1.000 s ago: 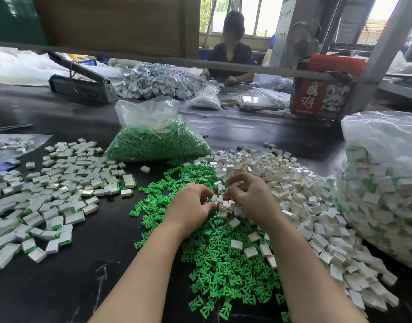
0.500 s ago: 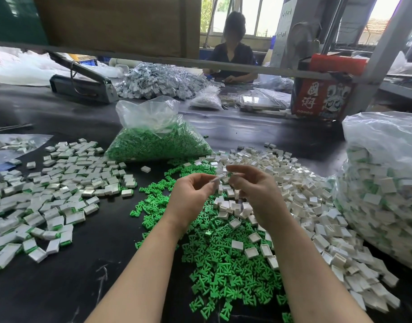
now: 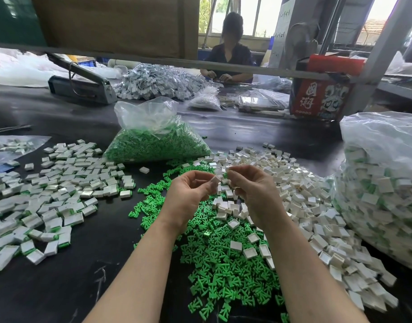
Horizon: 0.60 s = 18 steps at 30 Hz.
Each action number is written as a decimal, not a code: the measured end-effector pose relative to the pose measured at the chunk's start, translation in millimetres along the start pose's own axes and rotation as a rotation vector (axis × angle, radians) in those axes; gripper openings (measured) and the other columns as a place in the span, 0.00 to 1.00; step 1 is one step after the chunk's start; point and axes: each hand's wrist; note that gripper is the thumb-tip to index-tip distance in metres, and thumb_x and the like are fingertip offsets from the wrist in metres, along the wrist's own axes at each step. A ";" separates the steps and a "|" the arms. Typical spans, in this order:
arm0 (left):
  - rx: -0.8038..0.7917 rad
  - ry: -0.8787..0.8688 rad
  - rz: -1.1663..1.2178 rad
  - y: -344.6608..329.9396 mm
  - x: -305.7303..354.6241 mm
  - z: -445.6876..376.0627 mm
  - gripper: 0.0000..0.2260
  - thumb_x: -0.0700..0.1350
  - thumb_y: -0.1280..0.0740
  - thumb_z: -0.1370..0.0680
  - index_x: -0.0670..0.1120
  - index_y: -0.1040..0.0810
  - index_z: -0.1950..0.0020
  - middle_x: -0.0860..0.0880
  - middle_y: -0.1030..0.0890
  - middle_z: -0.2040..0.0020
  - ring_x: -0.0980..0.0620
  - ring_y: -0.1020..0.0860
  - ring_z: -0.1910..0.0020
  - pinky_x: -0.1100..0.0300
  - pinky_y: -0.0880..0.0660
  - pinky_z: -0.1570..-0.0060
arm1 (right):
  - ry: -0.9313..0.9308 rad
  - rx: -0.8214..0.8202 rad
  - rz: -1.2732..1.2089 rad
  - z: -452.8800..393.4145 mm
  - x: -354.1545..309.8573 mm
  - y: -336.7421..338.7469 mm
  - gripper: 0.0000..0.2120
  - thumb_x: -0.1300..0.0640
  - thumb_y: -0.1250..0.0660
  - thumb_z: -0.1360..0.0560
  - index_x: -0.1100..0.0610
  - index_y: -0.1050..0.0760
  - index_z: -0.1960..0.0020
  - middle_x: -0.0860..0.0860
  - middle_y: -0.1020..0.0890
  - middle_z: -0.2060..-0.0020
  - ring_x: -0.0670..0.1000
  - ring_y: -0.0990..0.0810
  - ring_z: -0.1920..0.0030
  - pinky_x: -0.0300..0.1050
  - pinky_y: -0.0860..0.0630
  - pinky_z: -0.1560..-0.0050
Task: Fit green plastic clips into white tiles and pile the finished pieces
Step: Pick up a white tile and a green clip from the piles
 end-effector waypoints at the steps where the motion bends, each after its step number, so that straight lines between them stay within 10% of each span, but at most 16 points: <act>1: -0.001 0.001 -0.002 -0.2 0.1 0.0 0.15 0.52 0.25 0.32 0.45 0.18 0.51 0.49 0.14 0.59 0.53 0.17 0.57 0.61 0.25 0.57 | -0.001 0.005 -0.015 -0.3 0.3 -0.6 0.05 0.63 0.28 0.28 0.61 0.20 0.52 0.48 0.19 0.65 0.44 0.24 0.66 0.36 0.27 0.66; 18: -0.006 0.003 0.011 0.7 0.4 0.4 0.13 0.50 0.25 0.33 0.44 0.17 0.53 0.48 0.15 0.60 0.53 0.18 0.60 0.61 0.24 0.57 | -0.053 -0.047 -0.016 0.5 2.8 -4.7 0.10 0.63 0.27 0.30 0.62 0.21 0.50 0.56 0.20 0.58 0.50 0.23 0.60 0.42 0.26 0.59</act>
Point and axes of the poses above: each hand's wrist, its own z-axis away from the middle knuckle, its own y-axis out of the back of the hand, x = y × z
